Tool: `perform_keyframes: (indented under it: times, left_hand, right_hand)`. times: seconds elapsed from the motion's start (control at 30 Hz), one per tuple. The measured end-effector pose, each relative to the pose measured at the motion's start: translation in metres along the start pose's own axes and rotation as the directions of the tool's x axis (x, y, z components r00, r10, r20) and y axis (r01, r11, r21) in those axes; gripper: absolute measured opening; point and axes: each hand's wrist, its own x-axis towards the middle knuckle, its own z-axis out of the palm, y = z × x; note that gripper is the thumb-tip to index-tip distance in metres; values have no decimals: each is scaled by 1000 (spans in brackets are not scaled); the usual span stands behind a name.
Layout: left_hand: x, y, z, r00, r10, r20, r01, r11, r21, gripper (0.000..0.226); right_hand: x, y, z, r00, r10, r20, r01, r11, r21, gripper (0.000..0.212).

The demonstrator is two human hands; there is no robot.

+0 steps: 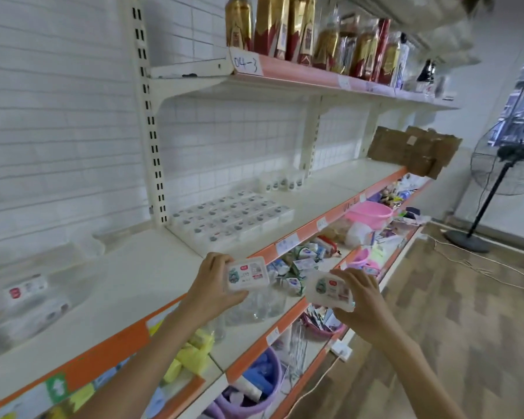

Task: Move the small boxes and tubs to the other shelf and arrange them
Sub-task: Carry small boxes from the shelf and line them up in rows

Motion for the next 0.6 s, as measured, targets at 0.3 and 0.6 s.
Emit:
perform_keyframes:
  times: [0.3,0.6]
  left_hand:
    - [138,-7,62,999,-9,-35,10,1000,26,83]
    - [232,-23,93,992,-126,-22,128,964,235,76]
  right_hand:
    - [145,68,-7,998,-61,17,62,997,-45,72]
    - [291,105,6,961,-183,208,197,979,-48,72]
